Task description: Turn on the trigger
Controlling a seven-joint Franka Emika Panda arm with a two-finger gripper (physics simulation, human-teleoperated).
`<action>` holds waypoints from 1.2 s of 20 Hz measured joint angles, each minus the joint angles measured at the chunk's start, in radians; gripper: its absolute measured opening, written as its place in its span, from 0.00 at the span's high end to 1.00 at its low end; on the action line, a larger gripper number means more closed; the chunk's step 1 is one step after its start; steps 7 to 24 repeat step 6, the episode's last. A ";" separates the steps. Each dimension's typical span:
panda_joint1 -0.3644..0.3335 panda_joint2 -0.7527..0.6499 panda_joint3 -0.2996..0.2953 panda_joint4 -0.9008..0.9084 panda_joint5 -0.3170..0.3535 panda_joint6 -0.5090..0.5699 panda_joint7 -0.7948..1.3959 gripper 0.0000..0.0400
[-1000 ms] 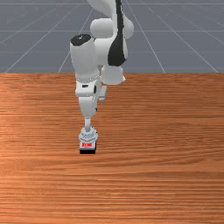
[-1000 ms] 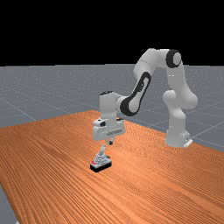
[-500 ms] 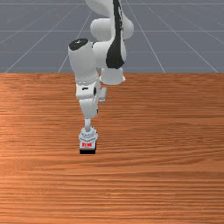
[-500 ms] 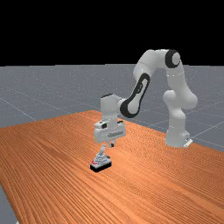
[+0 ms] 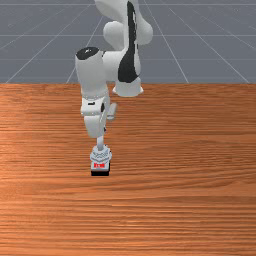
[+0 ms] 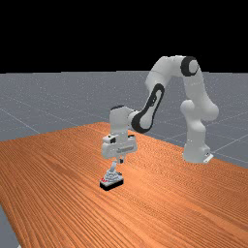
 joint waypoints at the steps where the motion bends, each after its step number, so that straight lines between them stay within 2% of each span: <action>1: -0.007 0.006 0.007 0.010 0.032 -0.006 0.015 1.00; 5: 0.028 0.046 -0.017 0.101 0.042 -0.034 0.168 1.00; 6: 0.028 0.064 -0.014 0.143 0.037 -0.056 0.158 1.00; 24: 0.028 0.064 -0.014 0.143 0.037 -0.056 0.158 1.00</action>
